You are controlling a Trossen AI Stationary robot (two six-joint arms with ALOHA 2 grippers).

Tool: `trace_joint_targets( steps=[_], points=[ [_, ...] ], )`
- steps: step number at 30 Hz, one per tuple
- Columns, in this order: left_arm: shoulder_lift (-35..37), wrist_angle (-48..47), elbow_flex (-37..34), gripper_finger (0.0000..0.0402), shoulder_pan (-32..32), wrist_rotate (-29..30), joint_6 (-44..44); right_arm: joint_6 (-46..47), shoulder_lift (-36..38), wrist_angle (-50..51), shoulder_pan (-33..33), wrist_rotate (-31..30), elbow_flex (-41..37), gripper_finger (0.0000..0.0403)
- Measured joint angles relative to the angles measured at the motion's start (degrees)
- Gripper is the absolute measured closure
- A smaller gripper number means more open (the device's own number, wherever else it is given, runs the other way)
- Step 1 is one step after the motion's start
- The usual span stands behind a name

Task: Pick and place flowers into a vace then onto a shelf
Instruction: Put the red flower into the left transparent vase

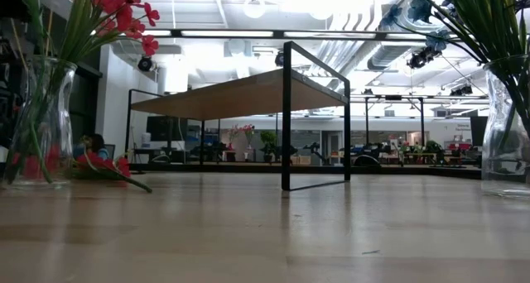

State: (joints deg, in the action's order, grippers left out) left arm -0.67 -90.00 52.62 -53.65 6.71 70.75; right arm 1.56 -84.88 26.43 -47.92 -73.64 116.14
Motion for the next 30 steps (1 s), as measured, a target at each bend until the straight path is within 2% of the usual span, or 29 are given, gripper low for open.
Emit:
trace_joint_targets(
  steps=[4,8,17,20,27,30],
  points=[
    [0.00,-0.01,0.00,0.0290,0.00,-2.09,3.96,4.00,1.92,7.16,-2.75,-8.24,0.00,0.0137],
    [0.00,-0.02,0.00,0.0290,0.00,-2.79,5.87,3.23,3.55,11.71,-3.77,-16.00,0.00,0.0137],
    [0.00,0.18,0.00,0.0290,0.00,-0.47,8.03,-2.50,6.64,12.54,-2.66,-16.30,0.04,0.0137],
    [0.00,0.18,0.00,0.0290,0.00,-0.43,8.03,-0.66,6.90,12.59,-2.70,-11.81,0.04,0.0137],
    [0.00,-0.02,0.00,0.0289,0.00,-0.16,8.03,10.63,6.88,14.87,-2.73,11.51,0.04,0.0137],
    [0.00,-0.02,0.00,0.0289,0.00,-0.11,7.72,16.97,6.88,19.08,-2.77,16.97,0.04,0.0137]
  ],
)
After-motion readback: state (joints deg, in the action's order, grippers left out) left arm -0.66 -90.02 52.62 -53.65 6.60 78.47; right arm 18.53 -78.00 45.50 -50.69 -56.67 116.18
